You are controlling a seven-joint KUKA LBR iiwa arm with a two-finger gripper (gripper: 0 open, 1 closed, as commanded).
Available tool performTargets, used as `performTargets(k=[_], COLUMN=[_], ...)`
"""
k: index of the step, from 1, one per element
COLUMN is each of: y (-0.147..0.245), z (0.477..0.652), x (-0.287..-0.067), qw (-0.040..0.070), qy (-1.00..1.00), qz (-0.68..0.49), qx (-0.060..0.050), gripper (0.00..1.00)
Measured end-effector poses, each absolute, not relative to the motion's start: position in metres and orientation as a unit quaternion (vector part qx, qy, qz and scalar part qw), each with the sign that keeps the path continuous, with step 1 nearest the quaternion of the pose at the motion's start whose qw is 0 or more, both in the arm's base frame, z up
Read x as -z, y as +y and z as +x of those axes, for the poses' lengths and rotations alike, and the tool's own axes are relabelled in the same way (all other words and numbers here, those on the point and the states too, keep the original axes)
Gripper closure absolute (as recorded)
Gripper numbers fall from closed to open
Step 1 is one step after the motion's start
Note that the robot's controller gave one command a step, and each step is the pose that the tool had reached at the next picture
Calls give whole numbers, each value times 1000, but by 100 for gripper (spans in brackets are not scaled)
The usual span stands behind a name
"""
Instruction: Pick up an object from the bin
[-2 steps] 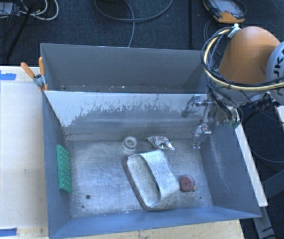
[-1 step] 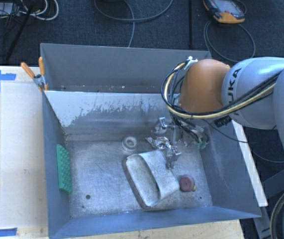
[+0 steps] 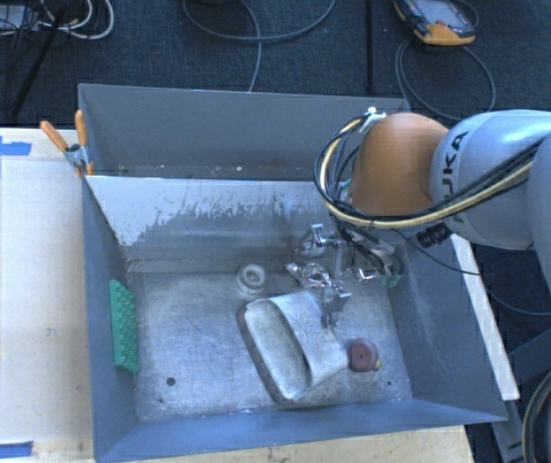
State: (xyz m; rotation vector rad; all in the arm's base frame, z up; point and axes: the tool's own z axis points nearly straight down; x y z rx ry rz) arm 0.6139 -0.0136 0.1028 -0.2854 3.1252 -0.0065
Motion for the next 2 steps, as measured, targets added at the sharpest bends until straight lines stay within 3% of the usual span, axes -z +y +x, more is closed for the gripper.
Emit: performTargets(k=[1,2], y=[-11,-8], z=[616,623], x=[-101,-231], qw=[8,5], qy=[996,993], qz=[-91,-119], qx=[0,0], gripper=[100,100])
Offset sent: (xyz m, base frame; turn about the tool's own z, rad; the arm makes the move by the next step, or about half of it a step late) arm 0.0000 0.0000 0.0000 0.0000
